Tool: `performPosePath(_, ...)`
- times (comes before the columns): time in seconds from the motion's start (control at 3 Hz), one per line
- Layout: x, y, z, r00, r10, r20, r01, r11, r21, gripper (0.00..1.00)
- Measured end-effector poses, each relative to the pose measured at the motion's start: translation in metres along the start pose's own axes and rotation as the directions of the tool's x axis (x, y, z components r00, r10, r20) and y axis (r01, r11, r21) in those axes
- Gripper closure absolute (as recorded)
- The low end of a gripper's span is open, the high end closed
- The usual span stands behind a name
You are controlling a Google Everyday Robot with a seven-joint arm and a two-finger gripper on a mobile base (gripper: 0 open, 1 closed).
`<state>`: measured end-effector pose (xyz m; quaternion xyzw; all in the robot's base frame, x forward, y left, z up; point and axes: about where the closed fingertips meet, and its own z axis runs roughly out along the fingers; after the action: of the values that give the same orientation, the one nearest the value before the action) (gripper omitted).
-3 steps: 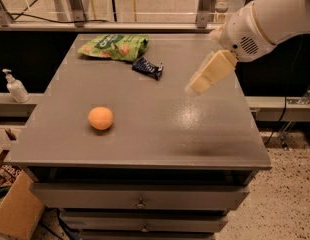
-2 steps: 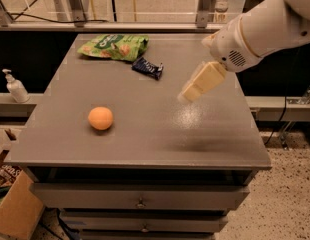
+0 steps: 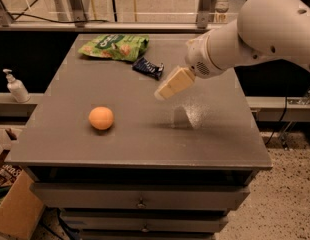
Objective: Pick rxbar blueberry
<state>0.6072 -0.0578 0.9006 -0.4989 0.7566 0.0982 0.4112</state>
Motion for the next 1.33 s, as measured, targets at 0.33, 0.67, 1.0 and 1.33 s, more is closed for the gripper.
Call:
performPosePath(0.33, -0.002, -0.018, 0.026, 0.999, 0.053, 0.013, -0.053, 0.9979, 0.038, 0.00)
performPosePath(0.67, 0.004, -0.037, 0.053, 0.991, 0.135, 0.016, -0.136, 0.9898, 0.043, 0.00)
performPosePath(1.0, 0.011, -0.049, 0.078, 0.984, 0.179, 0.006, -0.179, 0.9833, 0.032, 0.00)
performPosePath(1.33, 0.015, -0.056, 0.099, 0.980, 0.198, 0.006, -0.198, 0.9800, 0.018, 0.00)
